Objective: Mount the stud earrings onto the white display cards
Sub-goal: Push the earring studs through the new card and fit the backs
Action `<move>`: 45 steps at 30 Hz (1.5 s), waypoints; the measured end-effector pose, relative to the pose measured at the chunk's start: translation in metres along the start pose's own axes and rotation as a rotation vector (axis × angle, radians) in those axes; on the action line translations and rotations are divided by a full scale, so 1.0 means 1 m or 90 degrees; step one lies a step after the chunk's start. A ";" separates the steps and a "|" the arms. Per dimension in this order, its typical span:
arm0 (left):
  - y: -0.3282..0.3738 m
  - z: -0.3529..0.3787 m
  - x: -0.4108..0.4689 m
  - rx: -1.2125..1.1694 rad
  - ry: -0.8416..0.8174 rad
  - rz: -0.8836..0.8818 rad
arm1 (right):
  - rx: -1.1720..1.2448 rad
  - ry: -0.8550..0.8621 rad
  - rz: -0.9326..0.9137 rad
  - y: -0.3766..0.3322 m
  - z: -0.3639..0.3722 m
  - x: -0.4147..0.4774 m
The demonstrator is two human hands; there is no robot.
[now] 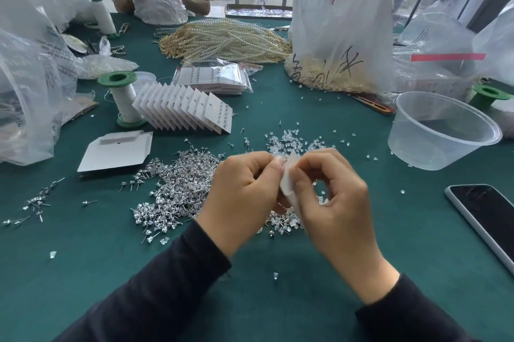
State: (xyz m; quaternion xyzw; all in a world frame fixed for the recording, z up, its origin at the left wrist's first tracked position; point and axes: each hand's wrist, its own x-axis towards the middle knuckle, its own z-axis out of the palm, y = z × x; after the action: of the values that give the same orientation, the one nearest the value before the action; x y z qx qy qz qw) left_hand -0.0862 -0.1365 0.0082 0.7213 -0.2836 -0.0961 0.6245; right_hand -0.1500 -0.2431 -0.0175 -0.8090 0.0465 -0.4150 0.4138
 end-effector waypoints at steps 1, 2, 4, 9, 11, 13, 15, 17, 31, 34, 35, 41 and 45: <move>0.002 -0.005 0.001 -0.007 -0.049 0.012 | 0.027 0.013 0.029 0.001 -0.004 0.002; 0.003 -0.011 0.001 0.034 -0.080 0.041 | 0.084 0.025 0.074 0.002 -0.007 0.005; -0.001 -0.022 0.000 0.222 -0.132 0.109 | 0.276 0.048 0.200 0.001 -0.015 0.009; -0.018 -0.021 -0.012 0.502 -0.285 0.112 | 0.653 0.012 0.505 0.008 -0.024 0.016; -0.021 -0.019 -0.011 0.515 -0.271 0.122 | 0.673 -0.036 0.554 0.010 -0.025 0.017; -0.022 -0.018 -0.010 0.495 -0.259 0.143 | 0.696 -0.079 0.592 0.009 -0.027 0.018; -0.018 -0.019 -0.009 0.393 -0.241 0.140 | 0.740 -0.123 0.638 0.008 -0.028 0.018; -0.010 -0.021 -0.010 0.196 -0.231 0.064 | 0.766 -0.168 0.685 0.008 -0.028 0.017; -0.009 -0.035 0.001 0.107 0.037 0.030 | 0.893 -0.202 0.620 0.003 -0.025 0.016; -0.007 -0.036 0.000 0.218 0.102 0.071 | 0.834 -0.176 0.631 0.000 -0.026 0.015; -0.006 -0.035 -0.001 0.214 0.098 0.067 | 0.823 -0.167 0.641 -0.001 -0.026 0.015; 0.004 -0.032 -0.006 -0.100 -0.064 -0.036 | 0.734 -0.255 0.650 0.000 -0.024 0.012; 0.003 -0.031 -0.006 -0.132 -0.074 -0.034 | 0.710 -0.285 0.607 -0.003 -0.022 0.011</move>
State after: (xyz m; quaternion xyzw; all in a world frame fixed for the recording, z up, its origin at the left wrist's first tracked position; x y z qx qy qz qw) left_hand -0.0770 -0.1075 0.0155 0.6533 -0.2888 -0.1833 0.6754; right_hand -0.1591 -0.2598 -0.0012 -0.4376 0.0891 0.0202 0.8945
